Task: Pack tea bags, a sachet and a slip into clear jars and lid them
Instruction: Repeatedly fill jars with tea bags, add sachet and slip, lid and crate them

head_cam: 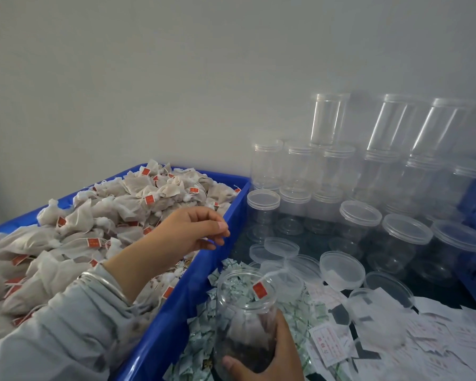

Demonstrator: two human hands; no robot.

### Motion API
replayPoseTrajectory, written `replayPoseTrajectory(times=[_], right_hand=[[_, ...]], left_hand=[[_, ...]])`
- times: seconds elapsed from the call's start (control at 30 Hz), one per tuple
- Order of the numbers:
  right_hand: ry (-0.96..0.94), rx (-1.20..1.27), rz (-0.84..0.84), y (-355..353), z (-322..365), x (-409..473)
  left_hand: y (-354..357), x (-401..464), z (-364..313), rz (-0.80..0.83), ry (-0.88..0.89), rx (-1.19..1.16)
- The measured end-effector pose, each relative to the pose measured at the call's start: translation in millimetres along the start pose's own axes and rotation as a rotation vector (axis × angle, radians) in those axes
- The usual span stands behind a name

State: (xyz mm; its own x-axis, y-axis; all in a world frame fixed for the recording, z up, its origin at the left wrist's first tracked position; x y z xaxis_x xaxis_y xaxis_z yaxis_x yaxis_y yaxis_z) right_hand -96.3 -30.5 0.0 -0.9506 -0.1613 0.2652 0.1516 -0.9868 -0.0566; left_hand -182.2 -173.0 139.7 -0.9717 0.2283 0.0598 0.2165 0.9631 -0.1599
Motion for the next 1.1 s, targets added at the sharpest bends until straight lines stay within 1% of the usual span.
replayPoseTrajectory(times=[0.1,0.17,0.2,0.27,0.33,0.4,0.43,0.47,0.5,0.53,0.6,0.67,0.87,0.93,1.03,1.1], right_hand=[[0.067,0.018,-0.017,-2.5,-6.0,-4.9],[0.089,0.023,-0.030,-3.1,-7.0,-6.8],[0.091,0.023,-0.036,-3.3,-6.8,-7.2],[0.099,0.031,-0.044,-3.9,-6.6,-7.8],[0.112,0.029,-0.048,-4.2,-5.8,-7.8],[0.121,0.025,-0.045,-3.8,-4.6,-8.3],[0.123,0.024,-0.037,-3.2,-4.0,-8.0],[0.129,0.017,-0.026,-3.9,-1.5,-10.0],[0.132,0.010,-0.014,-3.7,-0.3,-10.8],[0.139,0.006,-0.006,-2.7,0.1,-10.1],[0.158,0.011,-0.002,-2.4,0.4,-10.0],[0.166,0.014,0.002,-2.2,1.6,-8.0],[0.199,-0.002,0.012,-1.0,3.1,-2.9],[0.191,0.002,0.006,-1.6,3.6,-5.4],[0.183,-0.003,-0.008,-1.8,7.3,-7.3],[0.193,-0.016,-0.022,-2.3,8.9,-7.7]], left_hand=[[-31.5,7.3,8.6,-0.181,-0.035,0.056],[-54.9,10.6,14.8,-0.308,-0.045,0.162],[-67.1,11.4,16.6,-0.371,-0.043,0.275],[-85.9,12.6,19.8,-0.443,-0.048,0.625],[-96.7,15.7,34.2,-0.401,-0.127,0.927],[-103.9,16.5,62.8,-0.290,-0.300,1.151],[-106.4,16.4,79.9,-0.209,-0.392,1.256],[-105.7,12.8,91.8,-0.139,-0.463,1.343],[-106.9,11.0,100.0,-0.106,-0.506,1.406],[-110.1,10.5,102.8,-0.120,-0.522,1.444],[-119.4,9.5,96.1,-0.243,-0.507,1.480],[-127.3,8.4,87.8,-0.345,-0.486,1.459],[-128.4,11.4,83.5,-0.342,-0.460,1.383],[-130.3,11.1,74.6,-0.376,-0.439,1.339],[-132.0,7.4,50.0,-0.505,-0.306,1.121],[-126.4,5.5,35.1,-0.544,-0.213,0.904]])
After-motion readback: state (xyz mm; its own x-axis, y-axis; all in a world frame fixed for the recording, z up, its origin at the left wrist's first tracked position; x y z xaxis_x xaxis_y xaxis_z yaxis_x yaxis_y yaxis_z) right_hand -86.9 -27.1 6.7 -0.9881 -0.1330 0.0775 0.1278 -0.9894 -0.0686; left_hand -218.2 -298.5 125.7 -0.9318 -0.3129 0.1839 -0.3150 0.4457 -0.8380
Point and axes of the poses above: each hand's wrist, its own x-axis towards the middle knuckle, its own y-axis out of the palm, z = x × y, the point moved 9 cm from there along x, towards the middle knuckle
